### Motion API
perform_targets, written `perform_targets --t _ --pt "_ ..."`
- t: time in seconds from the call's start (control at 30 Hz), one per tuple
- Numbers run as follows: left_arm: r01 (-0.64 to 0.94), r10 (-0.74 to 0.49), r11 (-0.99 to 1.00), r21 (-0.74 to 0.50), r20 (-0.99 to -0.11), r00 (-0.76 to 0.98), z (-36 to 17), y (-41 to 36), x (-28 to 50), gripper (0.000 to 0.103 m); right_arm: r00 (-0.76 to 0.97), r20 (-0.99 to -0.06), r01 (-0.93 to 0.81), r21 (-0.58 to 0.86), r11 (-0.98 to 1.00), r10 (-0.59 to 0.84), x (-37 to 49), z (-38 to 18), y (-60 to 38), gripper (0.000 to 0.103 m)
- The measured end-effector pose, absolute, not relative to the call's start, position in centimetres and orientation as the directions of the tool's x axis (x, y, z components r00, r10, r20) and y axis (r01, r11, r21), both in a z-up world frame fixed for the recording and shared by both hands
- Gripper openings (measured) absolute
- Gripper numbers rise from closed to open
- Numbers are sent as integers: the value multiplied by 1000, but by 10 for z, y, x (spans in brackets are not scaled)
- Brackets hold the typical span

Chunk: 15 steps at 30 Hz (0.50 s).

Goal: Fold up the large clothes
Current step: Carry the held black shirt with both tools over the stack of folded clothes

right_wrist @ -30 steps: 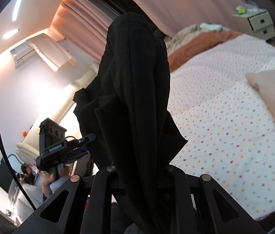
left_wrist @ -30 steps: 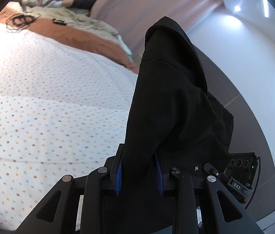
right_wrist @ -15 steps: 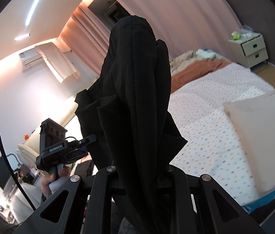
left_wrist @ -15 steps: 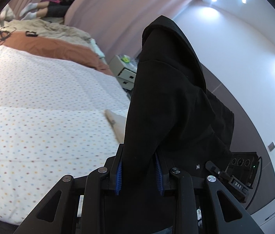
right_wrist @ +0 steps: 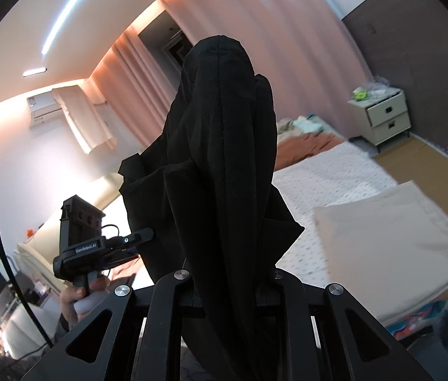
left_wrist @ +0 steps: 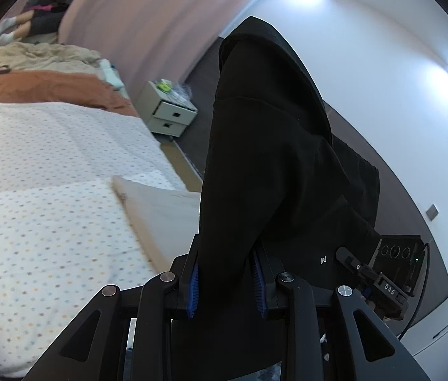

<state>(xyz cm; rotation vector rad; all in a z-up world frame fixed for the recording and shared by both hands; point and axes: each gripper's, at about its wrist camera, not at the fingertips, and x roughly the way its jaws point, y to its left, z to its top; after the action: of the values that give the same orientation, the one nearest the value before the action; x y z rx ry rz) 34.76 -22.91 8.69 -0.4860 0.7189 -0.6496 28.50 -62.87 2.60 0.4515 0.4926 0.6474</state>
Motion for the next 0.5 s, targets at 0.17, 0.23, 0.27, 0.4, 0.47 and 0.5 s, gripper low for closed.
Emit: perform_targets --t 0.17,0.23,0.27,0.4,0.47,0.5 --pt "404 -709 690 -601 -450 543 93 -268 363 29 731 -289 -416 528 740 618 285 32 -660 17" --pt "421 -717 687 -592 -455 528 92 -281 367 29 745 -296 -401 517 756 598 289 35 -672 17" --pt "430 -723 683 -591 -459 517 90 -289 368 29 751 -301 -393 512 764 587 291 37 -677 17" --pt "451 -744 665 -595 -477 467 83 -315 370 29 777 -319 -339 514 788 542 308 38 -701 17" --pt "460 -754 655 -600 -484 443 74 -324 382 29 788 -332 -311 512 800 519 318 38 -710 17" --pt "461 -756 653 -600 -488 436 72 -328 385 29 792 -340 -297 511 806 508 324 37 -713 17"
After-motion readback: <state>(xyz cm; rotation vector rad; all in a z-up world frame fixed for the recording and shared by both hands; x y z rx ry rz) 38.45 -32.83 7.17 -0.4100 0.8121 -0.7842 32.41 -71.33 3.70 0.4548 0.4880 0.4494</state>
